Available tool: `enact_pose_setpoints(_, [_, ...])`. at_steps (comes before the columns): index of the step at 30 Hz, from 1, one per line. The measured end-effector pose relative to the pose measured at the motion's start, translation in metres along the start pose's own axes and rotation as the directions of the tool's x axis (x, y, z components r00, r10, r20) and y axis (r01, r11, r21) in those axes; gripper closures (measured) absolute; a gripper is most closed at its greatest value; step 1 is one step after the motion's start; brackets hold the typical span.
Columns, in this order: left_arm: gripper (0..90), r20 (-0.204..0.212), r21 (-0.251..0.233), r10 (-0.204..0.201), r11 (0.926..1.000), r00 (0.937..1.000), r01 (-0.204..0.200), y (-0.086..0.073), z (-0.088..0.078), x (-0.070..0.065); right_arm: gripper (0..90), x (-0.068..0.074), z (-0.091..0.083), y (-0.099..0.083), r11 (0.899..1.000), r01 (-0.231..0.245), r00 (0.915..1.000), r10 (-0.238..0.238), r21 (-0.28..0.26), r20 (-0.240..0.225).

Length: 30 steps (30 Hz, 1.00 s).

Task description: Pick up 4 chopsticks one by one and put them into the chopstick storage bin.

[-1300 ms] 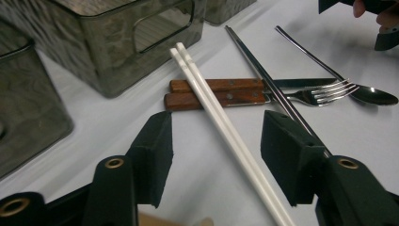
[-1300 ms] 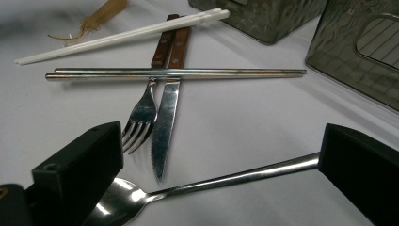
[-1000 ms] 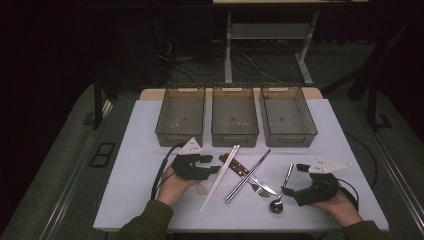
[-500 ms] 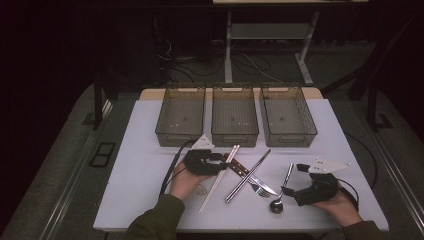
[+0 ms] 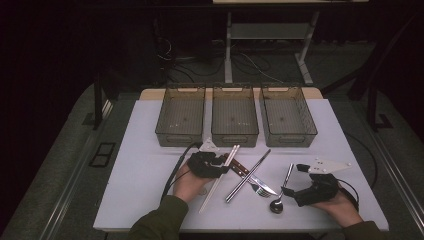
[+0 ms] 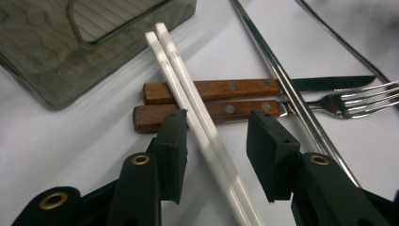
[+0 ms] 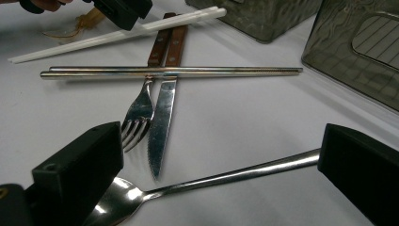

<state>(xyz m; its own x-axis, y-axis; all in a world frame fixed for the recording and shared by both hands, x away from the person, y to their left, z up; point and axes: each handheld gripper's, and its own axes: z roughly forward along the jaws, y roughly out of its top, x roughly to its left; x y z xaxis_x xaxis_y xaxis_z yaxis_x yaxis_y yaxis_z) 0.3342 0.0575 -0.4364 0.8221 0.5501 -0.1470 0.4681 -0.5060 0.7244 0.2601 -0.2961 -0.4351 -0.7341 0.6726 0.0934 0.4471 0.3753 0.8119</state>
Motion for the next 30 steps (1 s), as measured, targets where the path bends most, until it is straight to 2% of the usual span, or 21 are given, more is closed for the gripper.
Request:
enact_pose_setpoints(1, [57.6,-0.008,0.021,-0.003,0.9998,1.0,0.003,-0.0011,0.0026,-0.0007,0.5,0.0,0.0,0.0,1.0,-0.001,1.0,0.001,0.0,0.0])
enact_pose_setpoints(4, [58.6,-0.013,0.039,-0.003,0.9992,0.9999,0.004,-0.0025,0.0053,-0.0018,0.5,0.0002,-0.0002,-0.0001,1.0,0.0,1.0,0.0,0.001,0.001])
enact_pose_setpoints(15, [61.0,-0.027,0.063,-0.002,0.998,0.9996,0.004,-0.0044,0.0103,-0.0042,0.5,0.0007,0.0,0.0001,1.0,0.001,1.0,-0.001,0.003,0.001])
enact_pose_setpoints(30, [65.1,-0.054,0.067,0.008,0.9978,0.9985,-0.005,-0.0046,0.0107,-0.0063,0.5,0.001,0.0003,0.0001,1.0,0.002,1.0,-0.002,0.004,0.001])
